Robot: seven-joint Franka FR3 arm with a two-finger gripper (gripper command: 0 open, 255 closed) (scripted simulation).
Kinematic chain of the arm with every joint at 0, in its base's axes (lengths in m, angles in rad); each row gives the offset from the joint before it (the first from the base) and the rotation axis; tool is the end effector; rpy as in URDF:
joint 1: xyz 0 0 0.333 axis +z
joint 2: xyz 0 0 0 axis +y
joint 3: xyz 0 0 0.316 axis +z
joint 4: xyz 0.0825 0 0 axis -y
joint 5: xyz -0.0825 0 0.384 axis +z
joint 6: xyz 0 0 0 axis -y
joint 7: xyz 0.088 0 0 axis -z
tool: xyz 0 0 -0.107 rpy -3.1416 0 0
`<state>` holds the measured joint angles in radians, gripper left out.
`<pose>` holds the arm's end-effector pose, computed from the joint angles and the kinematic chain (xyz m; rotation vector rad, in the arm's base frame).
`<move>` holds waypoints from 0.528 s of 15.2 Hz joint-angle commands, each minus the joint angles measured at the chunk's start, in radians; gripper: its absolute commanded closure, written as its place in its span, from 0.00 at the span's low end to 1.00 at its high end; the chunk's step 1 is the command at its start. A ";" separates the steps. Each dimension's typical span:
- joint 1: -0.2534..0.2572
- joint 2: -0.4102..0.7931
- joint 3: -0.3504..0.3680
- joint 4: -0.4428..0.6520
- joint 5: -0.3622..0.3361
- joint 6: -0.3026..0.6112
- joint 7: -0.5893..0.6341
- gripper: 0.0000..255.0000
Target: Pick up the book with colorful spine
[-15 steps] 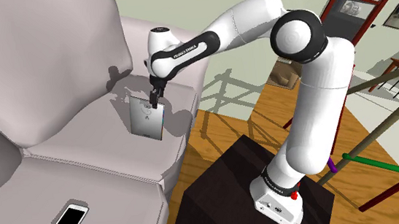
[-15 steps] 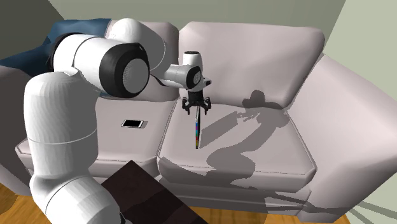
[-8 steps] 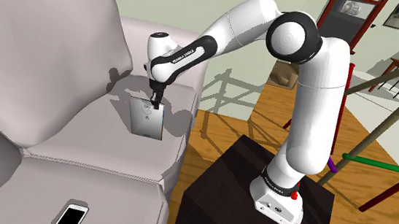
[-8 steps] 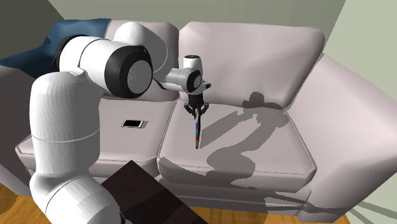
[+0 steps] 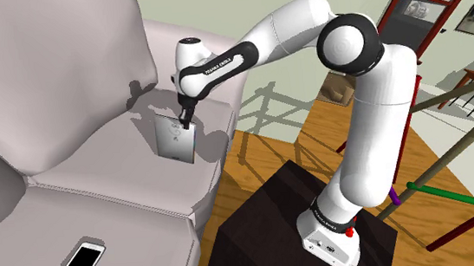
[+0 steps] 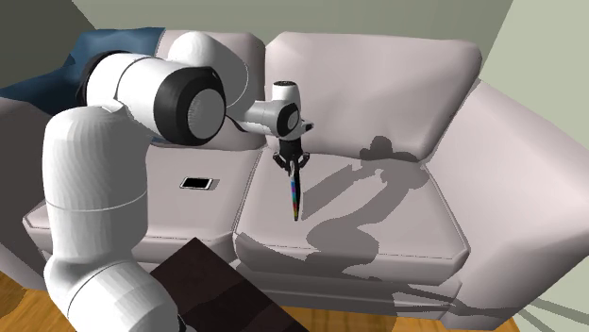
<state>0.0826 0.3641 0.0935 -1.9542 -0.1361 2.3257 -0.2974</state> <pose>0.6076 0.1032 0.2930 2.9550 0.8498 0.0094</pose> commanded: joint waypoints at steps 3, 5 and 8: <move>-0.001 -0.027 0.003 0.012 0.006 -0.039 -0.006 1.00; -0.002 -0.042 0.004 0.020 0.010 -0.061 -0.009 1.00; -0.003 -0.064 0.006 0.032 0.015 -0.095 -0.014 1.00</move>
<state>0.0790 0.3069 0.0986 -1.9264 -0.1222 2.2413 -0.3112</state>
